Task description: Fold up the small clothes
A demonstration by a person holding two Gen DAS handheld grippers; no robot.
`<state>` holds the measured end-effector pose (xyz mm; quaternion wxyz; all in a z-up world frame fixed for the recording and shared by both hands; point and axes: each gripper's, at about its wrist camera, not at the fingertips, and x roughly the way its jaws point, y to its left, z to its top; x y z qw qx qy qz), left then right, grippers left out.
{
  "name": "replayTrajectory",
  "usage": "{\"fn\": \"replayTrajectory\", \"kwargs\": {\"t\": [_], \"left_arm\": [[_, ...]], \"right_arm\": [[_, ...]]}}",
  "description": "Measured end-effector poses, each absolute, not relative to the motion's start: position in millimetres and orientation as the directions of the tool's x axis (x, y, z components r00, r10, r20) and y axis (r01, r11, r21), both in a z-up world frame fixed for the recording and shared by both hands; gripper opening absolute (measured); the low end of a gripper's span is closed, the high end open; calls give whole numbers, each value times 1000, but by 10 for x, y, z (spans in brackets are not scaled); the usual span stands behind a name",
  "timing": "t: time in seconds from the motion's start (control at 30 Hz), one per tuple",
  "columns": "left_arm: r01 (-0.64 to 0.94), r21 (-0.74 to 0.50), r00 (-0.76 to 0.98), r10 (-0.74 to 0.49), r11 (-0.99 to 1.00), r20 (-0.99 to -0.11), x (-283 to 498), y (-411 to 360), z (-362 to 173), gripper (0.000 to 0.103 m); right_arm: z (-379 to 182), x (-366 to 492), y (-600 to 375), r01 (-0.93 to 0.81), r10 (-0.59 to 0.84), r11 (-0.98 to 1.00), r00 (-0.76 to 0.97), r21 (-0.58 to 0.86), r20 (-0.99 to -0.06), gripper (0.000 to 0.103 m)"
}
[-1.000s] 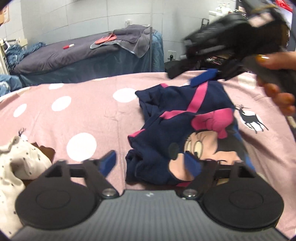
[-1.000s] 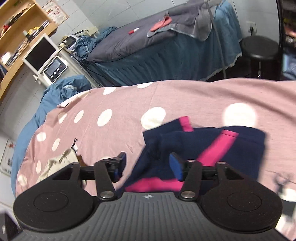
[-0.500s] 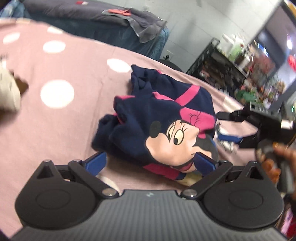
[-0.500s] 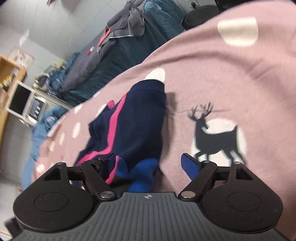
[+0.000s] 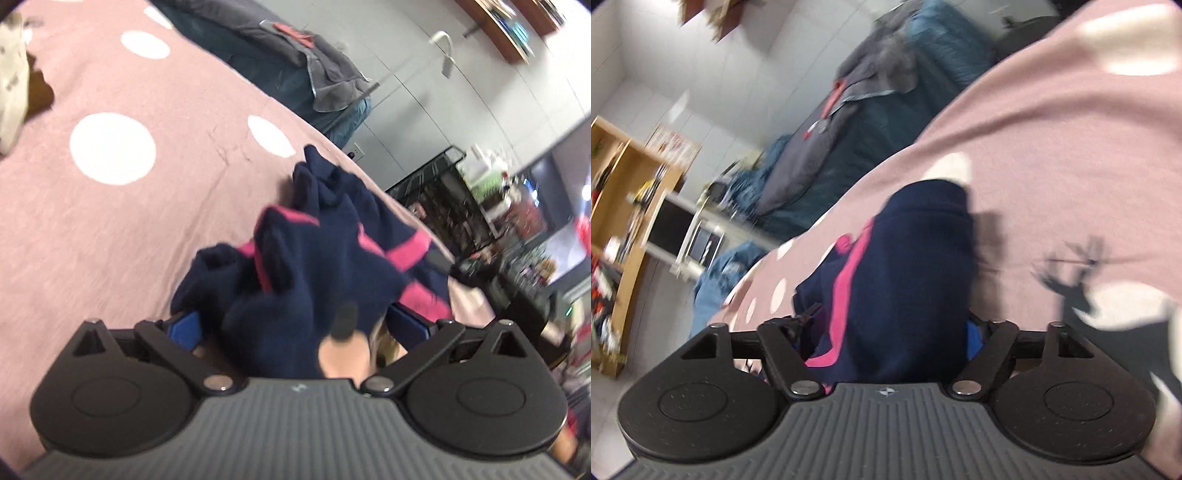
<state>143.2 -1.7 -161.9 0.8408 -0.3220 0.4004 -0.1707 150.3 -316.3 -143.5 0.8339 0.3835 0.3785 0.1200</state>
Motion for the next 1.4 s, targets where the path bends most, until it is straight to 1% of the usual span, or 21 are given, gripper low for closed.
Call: {"fn": "replayTrajectory", "kwargs": {"t": [0.03,0.07,0.1,0.13,0.17,0.23,0.33,0.43,0.5,0.6,0.7,0.77,0.87,1.03,1.1,1.17,1.23,1.3,1.33,1.37,1.4], "left_arm": [[13,-696,619,-552,718,-559,1496,5,-1623,100],[3,-708,616,-559,706,-555,1556,16,-1608,93],[1,-712,610,-564,702,-556,1601,6,-1608,87],[-2,-704,607,-558,710,-565,1630,1,-1612,67],[-8,-690,607,-545,723,-578,1639,-4,-1618,47],[1,-692,603,-553,721,-575,1639,-33,-1639,32],[32,-685,609,-558,728,-564,1609,-74,-1547,23],[62,-696,621,-573,715,-534,1572,-51,-1383,18],[90,-697,636,-580,711,-509,1520,-23,-1221,18],[141,-675,670,-572,724,-473,1357,95,-889,18],[154,-655,700,-549,740,-456,1148,406,-535,18],[151,-604,738,-496,782,-458,937,709,-290,19],[93,-500,805,-360,861,-471,586,1226,-9,20],[-105,-368,847,-111,924,-521,99,2068,125,20],[-173,-350,835,-51,921,-548,-5,2394,43,21],[-228,-364,812,-30,903,-584,-7,2677,-126,21],[-268,-344,784,-5,900,-621,25,2919,-381,22],[-318,-364,749,-3,875,-662,92,3116,-648,25],[-331,-359,746,9,873,-666,106,3169,-740,32],[-342,-366,744,11,865,-669,103,3215,-808,41],[-347,-385,745,2,855,-667,82,3247,-831,44]], "right_arm": [[-1471,1538,-3132,91,493,674,683,733,-539,103],[-1491,1565,-3110,95,485,674,690,733,-536,91],[-1510,1592,-3094,97,482,670,697,736,-531,83],[-1543,1613,-3103,107,478,664,699,740,-531,58],[-1587,1627,-3120,123,480,652,696,748,-533,40],[-1625,1630,-3131,128,487,648,688,750,-538,29],[-1482,1578,-3108,113,464,685,694,720,-550,21],[-1209,1510,-3079,94,448,701,713,707,-539,20],[-963,1466,-2998,45,451,726,723,686,-524,20],[-519,1397,-2770,-78,522,718,718,692,-460,20],[-168,1410,-2455,-161,590,683,696,712,-409,20],[-27,1475,-2124,-223,644,663,657,714,-392,20],[36,1612,-1478,-305,725,617,579,726,-373,20],[-204,1843,-307,-334,843,489,417,806,-340,20],[-328,1890,114,-338,858,480,374,810,-353,20],[-529,1970,438,-311,863,480,334,820,-378,20],[-796,2062,646,-269,846,512,321,816,-425,21],[-1021,2151,780,-267,830,547,299,793,-471,24],[-1085,2178,800,-282,803,589,312,758,-508,32],[-1106,2194,801,-299,768,636,331,711,-548,42],[-1098,2220,762,-317,739,672,347,669,-578,46]]}}
